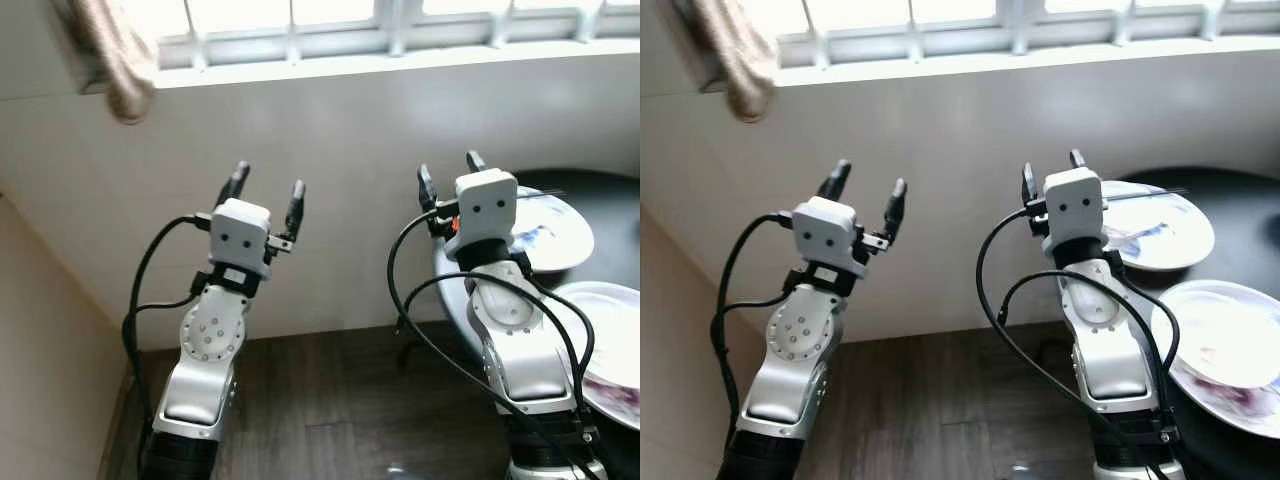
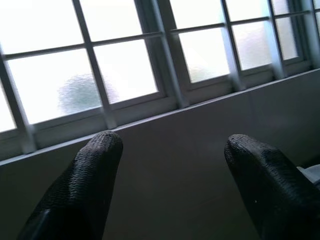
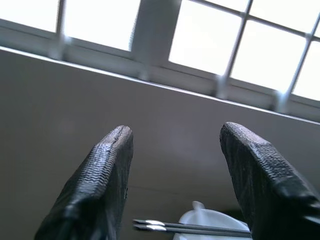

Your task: Kitchen organization

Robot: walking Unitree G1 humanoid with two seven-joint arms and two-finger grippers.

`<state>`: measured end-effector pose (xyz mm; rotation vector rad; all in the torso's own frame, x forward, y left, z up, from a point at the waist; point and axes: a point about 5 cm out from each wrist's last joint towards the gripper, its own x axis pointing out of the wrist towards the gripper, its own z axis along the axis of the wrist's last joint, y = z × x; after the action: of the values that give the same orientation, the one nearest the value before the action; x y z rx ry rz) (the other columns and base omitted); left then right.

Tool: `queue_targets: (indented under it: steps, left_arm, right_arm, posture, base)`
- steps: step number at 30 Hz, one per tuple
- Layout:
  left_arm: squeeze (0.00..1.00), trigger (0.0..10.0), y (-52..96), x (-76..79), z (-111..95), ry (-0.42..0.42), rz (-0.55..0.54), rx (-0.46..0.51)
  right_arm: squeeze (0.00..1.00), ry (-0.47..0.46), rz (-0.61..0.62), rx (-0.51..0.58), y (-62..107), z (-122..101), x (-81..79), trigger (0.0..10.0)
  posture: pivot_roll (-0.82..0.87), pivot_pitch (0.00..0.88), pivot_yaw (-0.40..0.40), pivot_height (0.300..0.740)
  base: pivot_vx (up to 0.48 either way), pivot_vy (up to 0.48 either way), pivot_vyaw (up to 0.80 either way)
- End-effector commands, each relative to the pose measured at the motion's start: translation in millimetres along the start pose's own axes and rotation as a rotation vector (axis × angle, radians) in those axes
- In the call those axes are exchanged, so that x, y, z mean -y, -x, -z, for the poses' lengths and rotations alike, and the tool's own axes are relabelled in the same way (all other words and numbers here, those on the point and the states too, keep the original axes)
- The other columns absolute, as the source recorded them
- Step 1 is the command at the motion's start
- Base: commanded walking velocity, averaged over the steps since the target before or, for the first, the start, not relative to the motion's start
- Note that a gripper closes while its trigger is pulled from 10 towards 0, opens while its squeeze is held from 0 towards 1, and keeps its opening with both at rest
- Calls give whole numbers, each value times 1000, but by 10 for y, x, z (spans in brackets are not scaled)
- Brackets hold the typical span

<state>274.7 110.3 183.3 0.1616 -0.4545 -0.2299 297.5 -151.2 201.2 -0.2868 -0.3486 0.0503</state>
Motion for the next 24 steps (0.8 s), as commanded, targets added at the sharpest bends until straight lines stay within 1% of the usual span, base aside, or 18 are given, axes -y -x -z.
queue_targets:
  steps: [1, 8, 13, 15, 24]
  left_arm:
    - [0, 10000, -11, -9, -14, -5, 4, 3]
    - [0, 10000, -14, -10, -4, -2, 3, -3]
    - [0, 10000, -13, 1, 5, -1, 7, -8]
    - [0, 10000, -13, 4, 11, -6, 11, -14]
    - [0, 10000, -2, 25, 21, -5, 22, -19]
  right_arm:
    - [0, 4, 1, 8, -12, -30, -13, 10000]
    - [0, 17, -4, -23, -12, 18, -13, 10000]
    - [0, 41, -24, -45, -1, 54, -39, 10000]
    - [0, 38, -23, -69, 4, 95, -33, 10000]
    - [0, 53, -43, -99, 16, 146, -63, 10000]
  posture:
    - [-160, 0, 33, 740]
    - [-161, 0, 32, 740]
    - [-165, 0, 33, 740]
    - [-164, 0, 32, 740]
    - [-164, 0, 32, 740]
  base:
    - [0, 0, -800]
    - [0, 0, -744]
    - [0, 0, 0]
    - [0, 0, 0]
    - [0, 0, 0]
